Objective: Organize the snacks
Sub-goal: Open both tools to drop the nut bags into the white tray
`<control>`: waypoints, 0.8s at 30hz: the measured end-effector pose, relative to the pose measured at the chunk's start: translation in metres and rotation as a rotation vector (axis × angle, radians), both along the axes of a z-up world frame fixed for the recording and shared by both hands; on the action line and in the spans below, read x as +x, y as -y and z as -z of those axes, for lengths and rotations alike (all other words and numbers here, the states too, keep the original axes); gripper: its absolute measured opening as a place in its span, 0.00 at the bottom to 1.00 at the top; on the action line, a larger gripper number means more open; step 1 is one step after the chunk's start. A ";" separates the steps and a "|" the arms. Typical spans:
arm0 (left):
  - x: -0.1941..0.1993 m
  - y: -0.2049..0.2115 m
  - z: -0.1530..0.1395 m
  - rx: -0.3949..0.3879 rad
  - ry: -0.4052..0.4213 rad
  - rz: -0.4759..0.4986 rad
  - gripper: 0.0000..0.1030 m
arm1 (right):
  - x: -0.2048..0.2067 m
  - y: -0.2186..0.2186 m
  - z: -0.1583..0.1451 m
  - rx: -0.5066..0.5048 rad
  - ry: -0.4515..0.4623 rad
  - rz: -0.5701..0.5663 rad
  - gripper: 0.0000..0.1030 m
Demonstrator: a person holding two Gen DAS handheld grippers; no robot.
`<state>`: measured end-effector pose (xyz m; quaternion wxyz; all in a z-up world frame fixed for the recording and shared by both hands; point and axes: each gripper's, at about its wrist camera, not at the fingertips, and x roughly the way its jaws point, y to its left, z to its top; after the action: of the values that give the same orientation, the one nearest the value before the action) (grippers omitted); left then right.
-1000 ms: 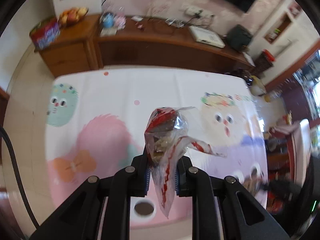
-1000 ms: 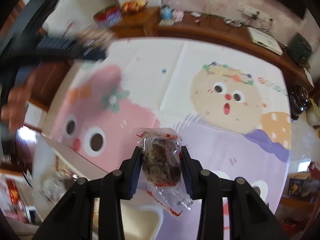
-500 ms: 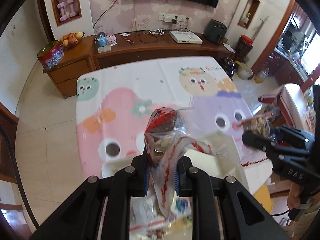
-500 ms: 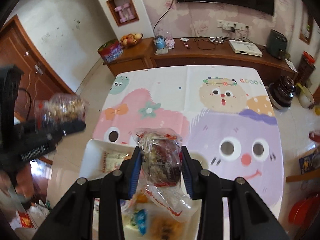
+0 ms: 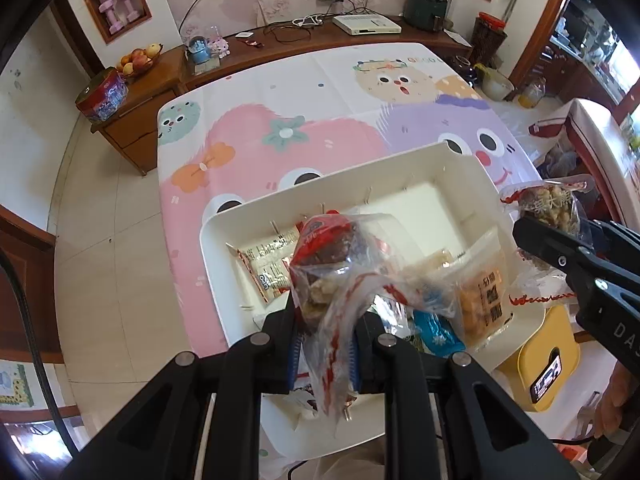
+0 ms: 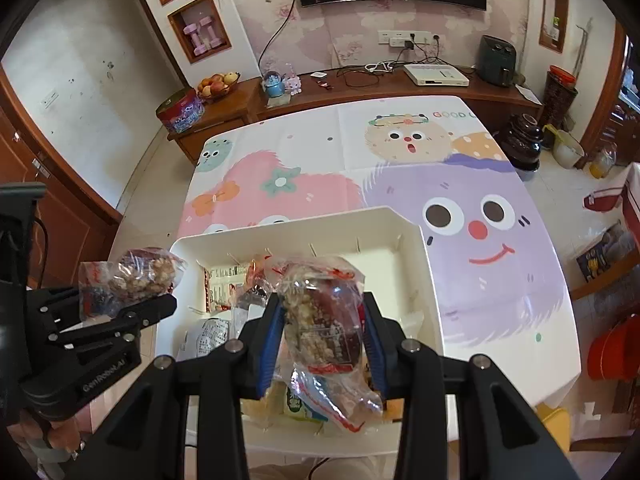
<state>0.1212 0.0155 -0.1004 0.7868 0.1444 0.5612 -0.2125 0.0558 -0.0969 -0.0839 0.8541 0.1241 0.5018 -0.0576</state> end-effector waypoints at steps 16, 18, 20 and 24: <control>-0.012 0.015 0.005 0.041 0.032 0.000 0.62 | 0.001 -0.003 -0.016 -0.145 0.032 0.015 0.40; -0.017 0.015 0.001 0.053 0.074 -0.001 0.79 | -0.002 -0.005 -0.019 -0.166 0.046 0.012 0.45; -0.020 0.014 -0.002 0.060 0.098 0.006 0.80 | -0.004 -0.006 -0.021 -0.182 0.054 0.008 0.50; -0.024 0.013 -0.002 0.069 0.096 -0.001 0.80 | -0.006 -0.009 -0.021 -0.185 0.048 -0.003 0.51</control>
<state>0.0975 0.0024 -0.0981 0.8074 0.1811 0.5299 -0.1855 0.0494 -0.0880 -0.0625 0.8738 0.0452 0.4737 -0.0996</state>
